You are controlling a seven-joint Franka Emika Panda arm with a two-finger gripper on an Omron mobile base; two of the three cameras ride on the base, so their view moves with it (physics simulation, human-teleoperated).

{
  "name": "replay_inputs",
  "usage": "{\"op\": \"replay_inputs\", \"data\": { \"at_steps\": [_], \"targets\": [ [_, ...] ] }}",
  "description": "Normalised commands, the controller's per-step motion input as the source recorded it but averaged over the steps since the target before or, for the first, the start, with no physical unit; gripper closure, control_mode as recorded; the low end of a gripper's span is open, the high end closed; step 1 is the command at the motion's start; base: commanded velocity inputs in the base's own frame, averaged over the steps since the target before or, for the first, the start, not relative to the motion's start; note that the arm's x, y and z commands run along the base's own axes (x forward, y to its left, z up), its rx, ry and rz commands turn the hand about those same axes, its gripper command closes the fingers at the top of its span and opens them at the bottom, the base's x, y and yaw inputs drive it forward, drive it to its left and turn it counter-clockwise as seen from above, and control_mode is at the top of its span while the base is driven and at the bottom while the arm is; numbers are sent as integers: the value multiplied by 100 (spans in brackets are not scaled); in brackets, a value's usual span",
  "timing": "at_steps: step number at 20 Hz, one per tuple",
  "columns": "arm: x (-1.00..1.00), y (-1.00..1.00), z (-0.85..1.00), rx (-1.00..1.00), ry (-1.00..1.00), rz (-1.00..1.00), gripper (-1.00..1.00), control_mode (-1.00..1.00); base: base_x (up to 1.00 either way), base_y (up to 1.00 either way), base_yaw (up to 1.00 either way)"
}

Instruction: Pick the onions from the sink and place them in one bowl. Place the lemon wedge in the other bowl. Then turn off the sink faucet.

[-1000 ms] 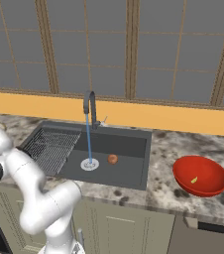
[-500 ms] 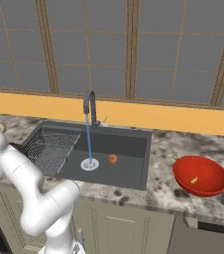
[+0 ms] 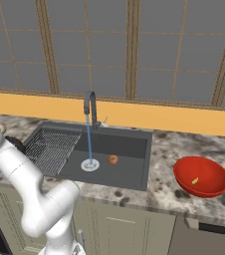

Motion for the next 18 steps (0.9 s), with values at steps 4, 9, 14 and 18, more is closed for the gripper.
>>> {"op": "replay_inputs", "data": {
  "at_steps": [4, 9, 14, 18],
  "targets": [
    [-88, -100, 0, 4, 5, 0, -100, -100, 0, 0, 0],
    [-79, -100, -1, 4, 2, 0, -100, -100, 0, 0, 0],
    [-80, -100, -3, 6, 0, 0, -100, -100, 0, 0, 0],
    [-98, -100, 0, 10, 0, 0, -100, -100, 0, 0, 0]
  ]
}}
